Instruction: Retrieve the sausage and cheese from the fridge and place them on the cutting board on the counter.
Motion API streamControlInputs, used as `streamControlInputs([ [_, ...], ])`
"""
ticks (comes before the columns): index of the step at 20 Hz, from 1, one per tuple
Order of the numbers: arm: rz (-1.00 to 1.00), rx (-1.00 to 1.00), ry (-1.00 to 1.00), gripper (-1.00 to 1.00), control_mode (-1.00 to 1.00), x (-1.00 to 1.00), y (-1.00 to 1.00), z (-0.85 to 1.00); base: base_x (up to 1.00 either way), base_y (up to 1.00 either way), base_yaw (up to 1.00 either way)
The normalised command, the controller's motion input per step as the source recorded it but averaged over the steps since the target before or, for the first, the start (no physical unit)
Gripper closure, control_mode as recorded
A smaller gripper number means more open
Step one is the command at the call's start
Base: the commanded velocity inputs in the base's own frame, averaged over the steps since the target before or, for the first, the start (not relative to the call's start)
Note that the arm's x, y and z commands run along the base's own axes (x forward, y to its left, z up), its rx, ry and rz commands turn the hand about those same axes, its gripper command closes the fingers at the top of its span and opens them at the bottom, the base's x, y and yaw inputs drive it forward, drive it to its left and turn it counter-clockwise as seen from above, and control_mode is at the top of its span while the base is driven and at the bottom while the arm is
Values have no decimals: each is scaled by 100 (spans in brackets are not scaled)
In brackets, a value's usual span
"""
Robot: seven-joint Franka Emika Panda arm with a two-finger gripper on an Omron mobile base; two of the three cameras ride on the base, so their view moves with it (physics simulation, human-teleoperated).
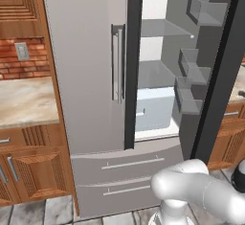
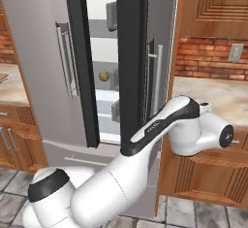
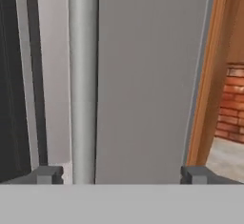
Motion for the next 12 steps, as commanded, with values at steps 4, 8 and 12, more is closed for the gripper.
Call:
streamControlInputs([
  [4,5,0,-48,-100,-100,-82,20,0,0,0,0],
  [8,-8,-11,-44,-100,-100,-100,86,0,0,0,0],
  [12,-27,-12,-15,-100,-100,-99,96,0,0,0,0],
])
